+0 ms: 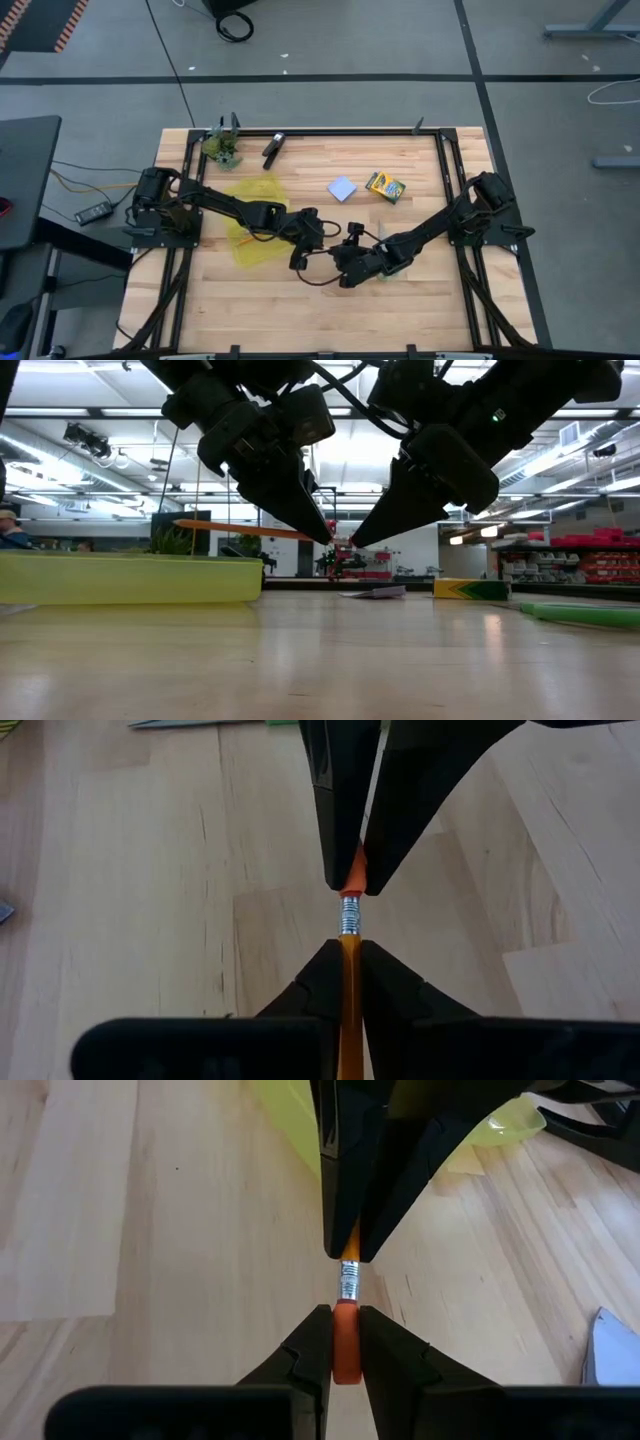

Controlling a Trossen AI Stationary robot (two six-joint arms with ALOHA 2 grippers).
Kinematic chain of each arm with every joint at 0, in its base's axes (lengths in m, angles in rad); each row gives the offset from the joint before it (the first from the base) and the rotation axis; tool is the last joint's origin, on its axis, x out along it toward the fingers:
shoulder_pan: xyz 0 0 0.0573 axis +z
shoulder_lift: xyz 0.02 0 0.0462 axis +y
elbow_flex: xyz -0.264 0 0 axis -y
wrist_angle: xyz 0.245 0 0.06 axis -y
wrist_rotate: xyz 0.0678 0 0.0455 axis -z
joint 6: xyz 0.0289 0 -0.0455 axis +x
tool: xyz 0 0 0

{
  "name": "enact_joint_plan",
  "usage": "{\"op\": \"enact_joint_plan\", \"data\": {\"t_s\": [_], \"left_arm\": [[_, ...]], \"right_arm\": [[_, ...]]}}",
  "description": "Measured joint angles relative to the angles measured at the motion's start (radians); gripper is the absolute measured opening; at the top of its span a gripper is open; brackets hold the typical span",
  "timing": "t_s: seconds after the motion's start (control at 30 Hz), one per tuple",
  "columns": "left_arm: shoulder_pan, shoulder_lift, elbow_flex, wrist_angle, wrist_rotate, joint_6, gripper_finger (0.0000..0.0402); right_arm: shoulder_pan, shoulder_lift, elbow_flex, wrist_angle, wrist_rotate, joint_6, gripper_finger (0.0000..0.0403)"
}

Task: Pack school essentials
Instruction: Put the orange pencil into the yellow supply box

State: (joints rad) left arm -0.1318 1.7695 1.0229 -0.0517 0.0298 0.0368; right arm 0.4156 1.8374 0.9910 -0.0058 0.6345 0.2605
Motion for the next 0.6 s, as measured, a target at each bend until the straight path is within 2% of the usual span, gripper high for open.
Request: {"op": "enact_joint_plan", "data": {"t_s": [0.37, 0.6], "left_arm": [[0.000, 0.000, 0.000, 0.001, 0.001, 0.015, 0.0028], [-0.001, 0.000, 0.000, 0.014, 0.004, 0.027, 0.0030]], "right_arm": [[0.004, 0.000, 0.000, 0.001, 0.001, -0.002, 0.0058], [0.020, 0.000, 0.000, 0.001, 0.038, 0.000, 0.0058]]}}
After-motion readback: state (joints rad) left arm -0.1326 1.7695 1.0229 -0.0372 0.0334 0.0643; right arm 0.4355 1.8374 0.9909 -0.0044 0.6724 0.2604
